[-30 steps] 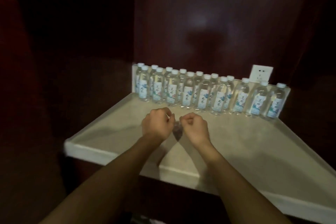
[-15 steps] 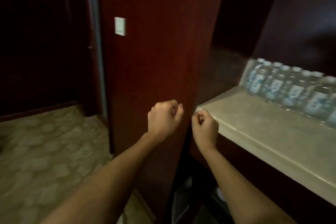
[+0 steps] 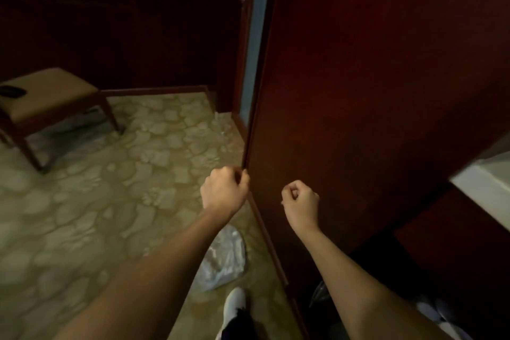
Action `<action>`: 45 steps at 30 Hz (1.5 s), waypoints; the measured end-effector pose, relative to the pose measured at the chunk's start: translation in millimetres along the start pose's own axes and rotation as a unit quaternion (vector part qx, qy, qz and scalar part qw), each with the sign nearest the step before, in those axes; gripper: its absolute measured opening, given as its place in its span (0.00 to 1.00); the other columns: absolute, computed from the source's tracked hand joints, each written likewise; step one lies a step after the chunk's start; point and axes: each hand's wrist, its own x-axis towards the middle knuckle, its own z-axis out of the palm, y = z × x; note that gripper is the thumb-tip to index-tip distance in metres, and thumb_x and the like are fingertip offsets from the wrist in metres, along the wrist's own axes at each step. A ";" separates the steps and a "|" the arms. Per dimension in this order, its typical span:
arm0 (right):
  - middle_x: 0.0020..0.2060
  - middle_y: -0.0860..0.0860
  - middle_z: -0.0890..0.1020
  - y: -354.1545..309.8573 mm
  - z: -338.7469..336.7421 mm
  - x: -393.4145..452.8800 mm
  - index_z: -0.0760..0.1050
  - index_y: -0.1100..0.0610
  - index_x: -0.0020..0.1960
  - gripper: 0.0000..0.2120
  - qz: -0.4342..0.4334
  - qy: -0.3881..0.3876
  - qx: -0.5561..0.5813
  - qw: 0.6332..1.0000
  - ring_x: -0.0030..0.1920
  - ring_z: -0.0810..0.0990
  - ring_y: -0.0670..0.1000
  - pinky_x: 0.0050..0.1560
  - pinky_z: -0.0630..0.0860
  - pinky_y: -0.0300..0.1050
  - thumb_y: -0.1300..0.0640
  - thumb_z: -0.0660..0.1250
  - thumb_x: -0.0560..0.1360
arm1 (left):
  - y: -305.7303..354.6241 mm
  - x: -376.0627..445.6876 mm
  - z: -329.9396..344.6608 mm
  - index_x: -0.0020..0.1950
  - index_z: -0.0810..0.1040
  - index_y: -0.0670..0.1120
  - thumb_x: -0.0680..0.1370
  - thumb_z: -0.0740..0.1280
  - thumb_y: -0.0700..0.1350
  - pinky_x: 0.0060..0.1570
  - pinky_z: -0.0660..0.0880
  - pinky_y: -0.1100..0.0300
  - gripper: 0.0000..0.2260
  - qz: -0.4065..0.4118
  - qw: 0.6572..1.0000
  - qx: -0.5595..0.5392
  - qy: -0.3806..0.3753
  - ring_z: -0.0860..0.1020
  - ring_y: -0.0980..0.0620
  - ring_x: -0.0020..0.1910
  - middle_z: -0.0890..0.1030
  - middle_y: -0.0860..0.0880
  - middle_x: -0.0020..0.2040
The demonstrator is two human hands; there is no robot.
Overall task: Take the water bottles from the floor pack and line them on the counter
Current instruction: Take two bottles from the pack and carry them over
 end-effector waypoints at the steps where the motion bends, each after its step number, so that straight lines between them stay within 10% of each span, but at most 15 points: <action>1: 0.31 0.53 0.82 6.7 16.0 9.2 0.77 0.55 0.38 0.08 0.014 -0.014 0.006 1.000 0.43 0.81 0.58 0.49 0.77 0.51 0.58 0.64 0.76 | -13.7 9.8 5.7 0.41 0.79 0.49 0.79 0.62 0.57 0.42 0.75 0.52 0.15 -0.026 1.000 0.005 0.003 0.81 0.38 0.48 0.84 0.43 0.44; 6: 0.38 0.56 0.84 33.9 97.5 58.2 0.79 0.59 0.46 0.08 0.082 -0.094 -0.006 0.992 0.49 0.77 0.58 0.45 0.60 0.43 0.58 0.63 0.78 | -70.9 67.4 36.5 0.42 0.80 0.48 0.80 0.62 0.55 0.39 0.70 0.56 0.15 -0.100 0.993 0.059 -0.028 0.81 0.38 0.47 0.83 0.43 0.43; 16: 0.34 0.46 0.78 85.7 224.8 113.1 0.76 0.54 0.43 0.06 0.186 -0.214 -0.014 0.959 0.39 0.79 0.52 0.40 0.73 0.46 0.56 0.63 0.78 | -170.8 131.4 105.7 0.46 0.83 0.49 0.81 0.62 0.54 0.38 0.78 0.57 0.13 -0.195 0.966 0.110 -0.129 0.81 0.48 0.38 0.83 0.50 0.40; 26: 0.44 0.49 0.84 198.3 359.2 75.2 0.77 0.48 0.45 0.07 0.257 -0.390 -0.058 0.882 0.48 0.82 0.52 0.52 0.79 0.50 0.47 0.64 0.74 | -315.4 113.2 198.2 0.53 0.84 0.51 0.80 0.64 0.54 0.47 0.73 0.55 0.11 -0.311 0.909 0.127 -0.245 0.82 0.42 0.53 0.84 0.46 0.51; 38: 0.41 0.55 0.78 367.5 559.7 57.7 0.75 0.57 0.42 0.07 0.382 -0.255 -0.110 0.881 0.44 0.76 0.56 0.42 0.67 0.43 0.57 0.62 0.78 | -524.2 128.3 364.7 0.45 0.84 0.48 0.79 0.65 0.47 0.48 0.80 0.53 0.09 -0.386 0.867 0.024 -0.314 0.83 0.43 0.44 0.84 0.45 0.41; 45: 0.49 0.56 0.82 449.5 616.4 71.1 0.80 0.61 0.53 0.09 0.336 -0.369 -0.093 0.861 0.52 0.80 0.55 0.48 0.72 0.41 0.64 0.61 0.79 | -582.9 149.9 434.7 0.63 0.81 0.45 0.79 0.60 0.40 0.59 0.78 0.50 0.16 -0.397 0.843 0.040 -0.361 0.81 0.40 0.58 0.84 0.41 0.57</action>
